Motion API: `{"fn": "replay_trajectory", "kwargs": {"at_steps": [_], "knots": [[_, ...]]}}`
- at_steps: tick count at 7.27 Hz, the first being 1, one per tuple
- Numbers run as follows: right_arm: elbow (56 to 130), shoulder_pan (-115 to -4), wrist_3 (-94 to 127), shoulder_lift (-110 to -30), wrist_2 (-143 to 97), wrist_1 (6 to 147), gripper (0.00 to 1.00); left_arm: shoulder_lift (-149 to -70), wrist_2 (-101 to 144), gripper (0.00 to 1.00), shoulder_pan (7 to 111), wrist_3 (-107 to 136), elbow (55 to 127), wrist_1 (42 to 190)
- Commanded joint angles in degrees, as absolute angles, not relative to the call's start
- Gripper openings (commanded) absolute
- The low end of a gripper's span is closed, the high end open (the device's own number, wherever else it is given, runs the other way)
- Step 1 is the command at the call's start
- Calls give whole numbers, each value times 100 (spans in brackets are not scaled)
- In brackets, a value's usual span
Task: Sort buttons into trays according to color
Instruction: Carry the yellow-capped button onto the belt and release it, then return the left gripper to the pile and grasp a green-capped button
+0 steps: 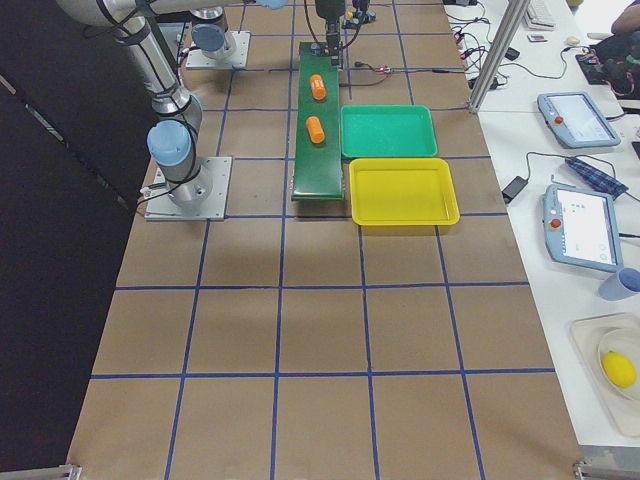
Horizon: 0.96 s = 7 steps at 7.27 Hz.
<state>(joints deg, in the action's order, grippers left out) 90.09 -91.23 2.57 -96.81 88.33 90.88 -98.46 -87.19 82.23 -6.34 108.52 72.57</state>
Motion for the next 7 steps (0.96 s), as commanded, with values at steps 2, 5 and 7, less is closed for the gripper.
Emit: {"fn": "replay_trajectory", "kwargs": {"at_steps": [2,5,7], "knots": [[9009,-9123,255,-9685,8833,9088,100,-10447,-8754,100,7474,-1253,9803,7435],[9009,-9123,255,-9685,8833,9088,100,-11712,-8754,100,6716,-2204,8573,7383],[9009,-9123,255,-9686,8833,9088,100,-12101,-8736,100,6444,-2564,8508,7357]]}}
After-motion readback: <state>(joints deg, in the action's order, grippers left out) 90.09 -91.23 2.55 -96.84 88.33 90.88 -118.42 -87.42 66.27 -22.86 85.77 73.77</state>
